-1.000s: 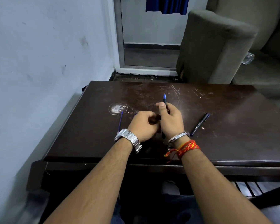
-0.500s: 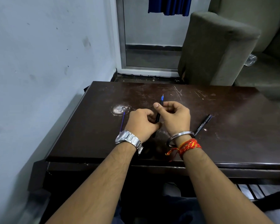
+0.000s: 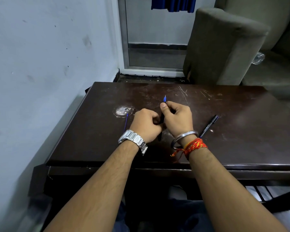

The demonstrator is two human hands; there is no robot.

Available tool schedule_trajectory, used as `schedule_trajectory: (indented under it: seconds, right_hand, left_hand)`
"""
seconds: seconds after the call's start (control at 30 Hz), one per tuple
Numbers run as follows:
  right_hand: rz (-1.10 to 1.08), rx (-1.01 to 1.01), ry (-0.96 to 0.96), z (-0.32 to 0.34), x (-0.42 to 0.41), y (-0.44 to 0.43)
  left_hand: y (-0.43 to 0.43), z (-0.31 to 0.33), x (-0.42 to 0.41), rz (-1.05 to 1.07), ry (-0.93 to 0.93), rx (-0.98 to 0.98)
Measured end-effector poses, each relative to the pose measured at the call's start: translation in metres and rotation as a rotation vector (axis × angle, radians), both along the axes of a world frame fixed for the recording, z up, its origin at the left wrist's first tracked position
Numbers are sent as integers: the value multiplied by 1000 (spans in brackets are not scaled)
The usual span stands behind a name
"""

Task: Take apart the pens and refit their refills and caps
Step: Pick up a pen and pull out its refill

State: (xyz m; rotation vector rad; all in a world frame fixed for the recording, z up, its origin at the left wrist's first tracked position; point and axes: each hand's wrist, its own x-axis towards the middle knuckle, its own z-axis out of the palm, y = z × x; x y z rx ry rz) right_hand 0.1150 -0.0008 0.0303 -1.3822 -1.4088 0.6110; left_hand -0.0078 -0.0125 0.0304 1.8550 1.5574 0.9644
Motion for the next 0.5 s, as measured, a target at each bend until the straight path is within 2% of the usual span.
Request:
schedule_trajectory:
  seconds: [0.17, 0.27, 0.33, 0.4, 0.5]
  right_hand:
    - [98, -55, 159, 3, 5, 0]
    - [123, -67, 168, 1, 4, -1]
    - [33, -51, 187, -1, 1, -1]
    - [-56, -15, 197, -2, 0, 1]
    - [-74, -4, 163, -3, 2, 2]
  left_hand:
    - [-1, 6, -11, -135, -169, -153]
    - [-1, 2, -13, -82, -72, -95]
    - [-2, -2, -11, -46, 5, -74]
    - [-1, -6, -9, -26, 25, -66]
    - [1, -8, -6, -33, 39, -56]
